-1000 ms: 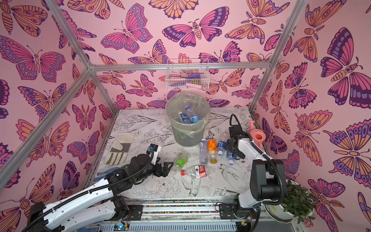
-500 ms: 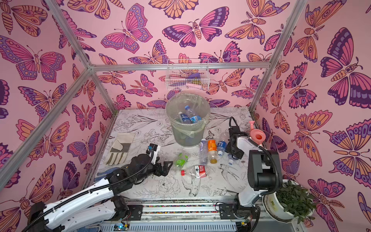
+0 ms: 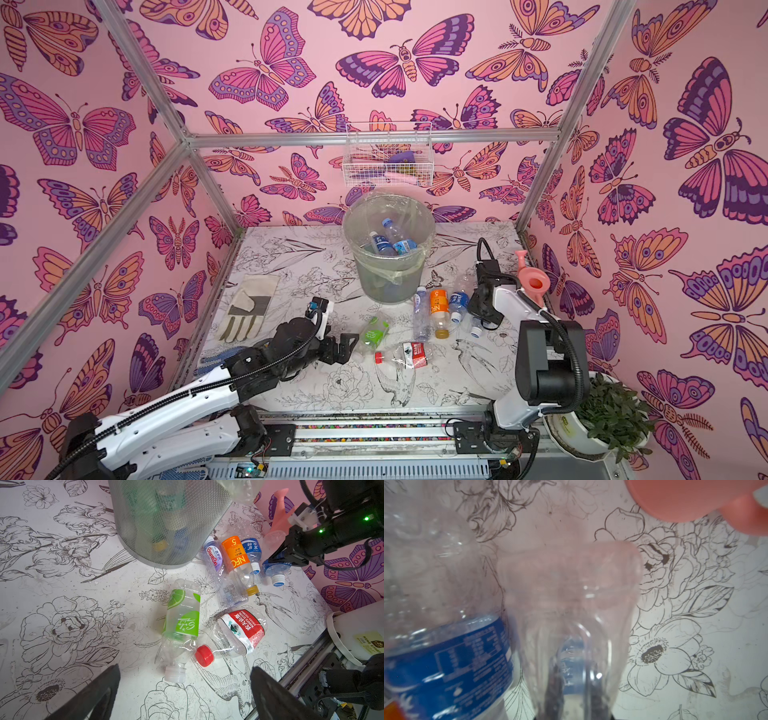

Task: Throw the plastic bottles in the bin
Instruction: Pick up the plastic bottle from the middle-right of the table, then throw the plastic bottle into the trash bin.

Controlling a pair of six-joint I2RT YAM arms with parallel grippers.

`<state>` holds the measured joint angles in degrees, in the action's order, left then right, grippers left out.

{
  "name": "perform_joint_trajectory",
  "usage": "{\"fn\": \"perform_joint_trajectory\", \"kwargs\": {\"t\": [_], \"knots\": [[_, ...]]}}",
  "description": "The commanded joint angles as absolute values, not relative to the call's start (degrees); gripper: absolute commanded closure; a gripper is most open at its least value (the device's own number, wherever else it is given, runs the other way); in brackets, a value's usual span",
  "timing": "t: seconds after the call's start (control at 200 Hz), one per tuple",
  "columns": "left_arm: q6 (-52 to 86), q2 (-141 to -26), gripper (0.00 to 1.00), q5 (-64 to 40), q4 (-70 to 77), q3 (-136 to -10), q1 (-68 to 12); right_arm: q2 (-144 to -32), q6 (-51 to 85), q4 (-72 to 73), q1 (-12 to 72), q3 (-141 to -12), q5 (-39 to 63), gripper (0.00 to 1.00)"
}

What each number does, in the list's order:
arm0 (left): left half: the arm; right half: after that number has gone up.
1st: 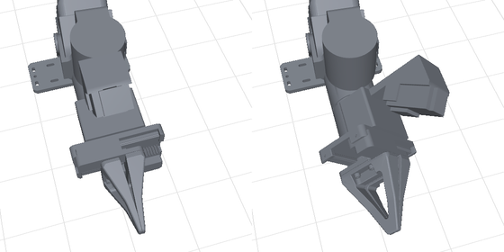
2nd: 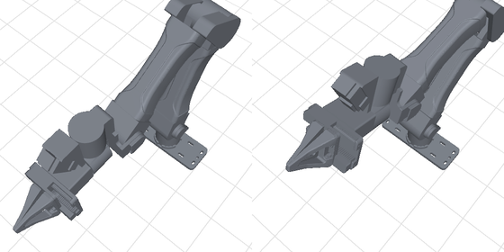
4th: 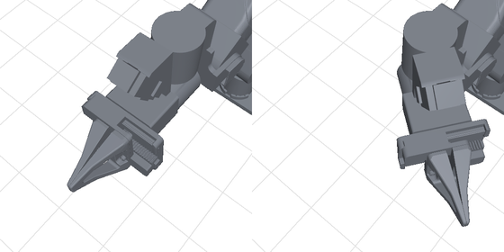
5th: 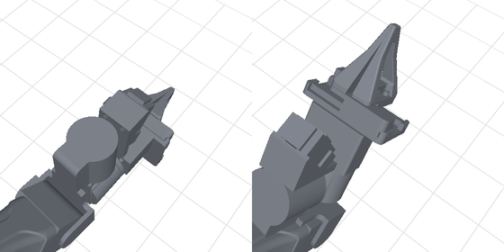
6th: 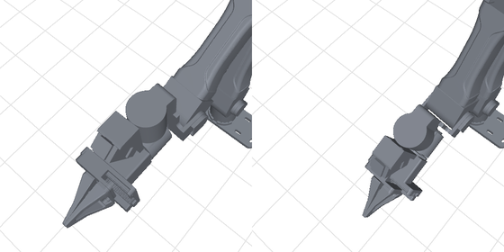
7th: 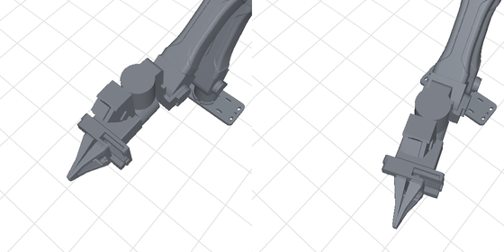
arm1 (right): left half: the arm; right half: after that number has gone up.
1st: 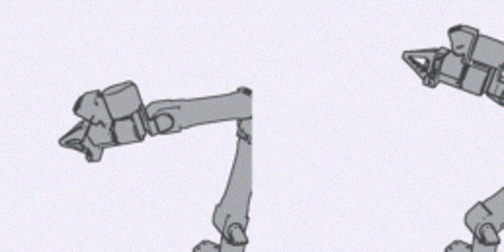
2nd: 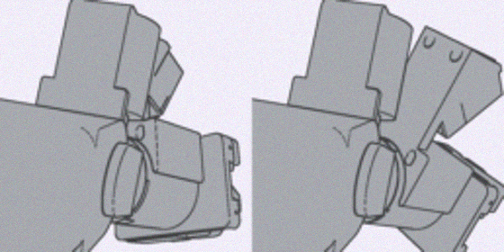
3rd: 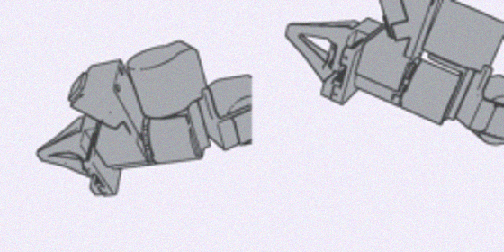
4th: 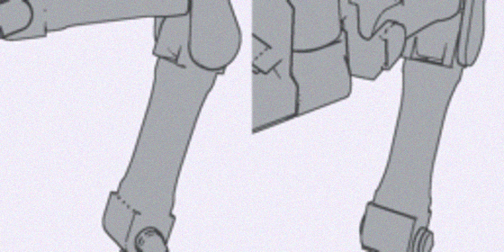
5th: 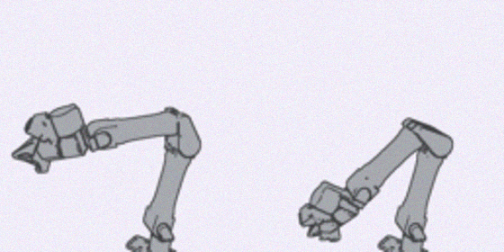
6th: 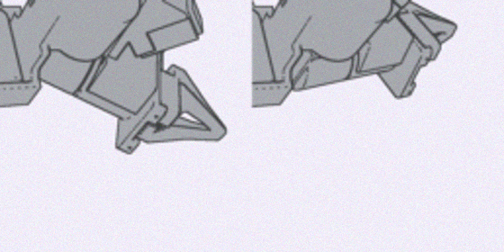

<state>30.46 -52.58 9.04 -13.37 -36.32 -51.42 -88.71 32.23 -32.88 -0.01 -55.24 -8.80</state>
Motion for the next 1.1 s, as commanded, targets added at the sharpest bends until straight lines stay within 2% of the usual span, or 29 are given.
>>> {"fn": "perform_joint_trajectory", "kwargs": {"t": [0.0,0.591,1.092], "knots": [[29.49,-53.08,0.00,9.68,-13.44,-37.85,-51.68,-83.67,31.44,-32.20,-0.35,-54.05,-6.94,1.00],[28.93,-54.09,0.00,9.58,-13.44,-38.90,-51.67,-72.07,29.71,-35.68,-0.26,-58.23,-3.64,1.00],[29.04,-54.32,0.00,9.74,-12.92,-38.42,-51.68,-55.15,28.18,-26.38,-0.26,-62.68,9.46,1.00]]}}
